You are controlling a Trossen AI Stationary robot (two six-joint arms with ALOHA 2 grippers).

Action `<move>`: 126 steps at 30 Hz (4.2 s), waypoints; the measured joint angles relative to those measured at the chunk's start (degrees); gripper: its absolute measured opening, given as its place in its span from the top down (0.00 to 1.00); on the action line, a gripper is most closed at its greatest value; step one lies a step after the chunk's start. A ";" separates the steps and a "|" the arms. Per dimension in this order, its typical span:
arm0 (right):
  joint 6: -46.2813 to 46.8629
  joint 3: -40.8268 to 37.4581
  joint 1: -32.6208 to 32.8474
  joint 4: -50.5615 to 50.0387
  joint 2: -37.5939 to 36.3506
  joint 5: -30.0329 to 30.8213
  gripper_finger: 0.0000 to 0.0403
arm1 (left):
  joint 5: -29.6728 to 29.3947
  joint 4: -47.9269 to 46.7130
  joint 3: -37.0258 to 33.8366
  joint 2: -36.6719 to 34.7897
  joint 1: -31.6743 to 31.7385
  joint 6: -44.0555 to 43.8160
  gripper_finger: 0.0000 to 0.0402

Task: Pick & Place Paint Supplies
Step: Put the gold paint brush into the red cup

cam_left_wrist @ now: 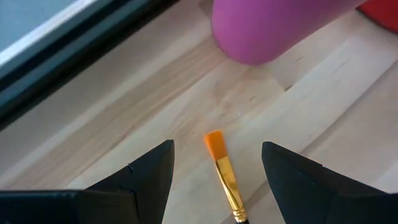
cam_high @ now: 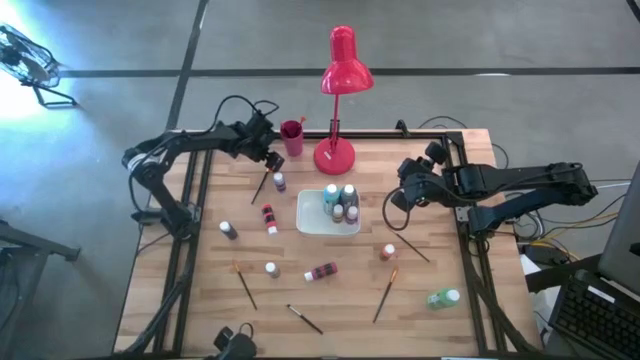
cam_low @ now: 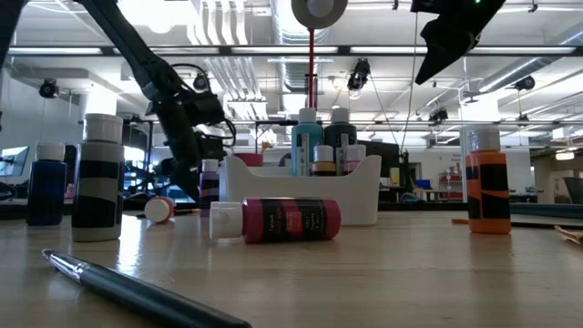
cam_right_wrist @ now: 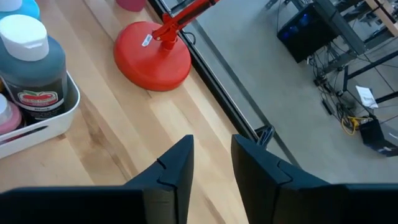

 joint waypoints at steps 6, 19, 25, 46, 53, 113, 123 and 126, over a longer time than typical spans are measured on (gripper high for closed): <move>0.02 0.00 0.00 0.07 0.00 0.00 0.78 | 0.04 1.70 0.00 2.48 -0.36 -0.20 0.38; -0.61 0.00 0.00 0.07 0.00 -0.01 0.81 | -0.24 2.92 0.07 4.87 -0.40 -0.50 0.66; -0.61 0.00 0.00 0.04 0.00 0.00 0.77 | 0.54 3.03 0.07 4.89 -0.43 -0.51 0.90; -1.03 0.00 0.04 0.04 0.00 0.22 0.70 | 1.95 -7.32 0.02 -13.14 -0.53 2.04 1.00; -1.05 0.00 -0.02 0.13 0.00 1.55 0.72 | 3.44 -0.44 0.04 -29.58 -0.87 2.03 1.00; -0.83 -1.38 0.00 0.09 -0.02 1.42 0.73 | 5.46 75.18 -9.52 -3.72 -1.34 20.00 1.00; -0.83 -1.38 0.00 0.31 -0.02 1.42 0.82 | 5.31 82.23 -10.91 1.28 -1.34 17.42 1.00; -0.83 -1.38 0.00 0.28 -0.02 1.42 0.84 | 5.04 83.21 -10.92 3.15 -1.34 17.31 1.00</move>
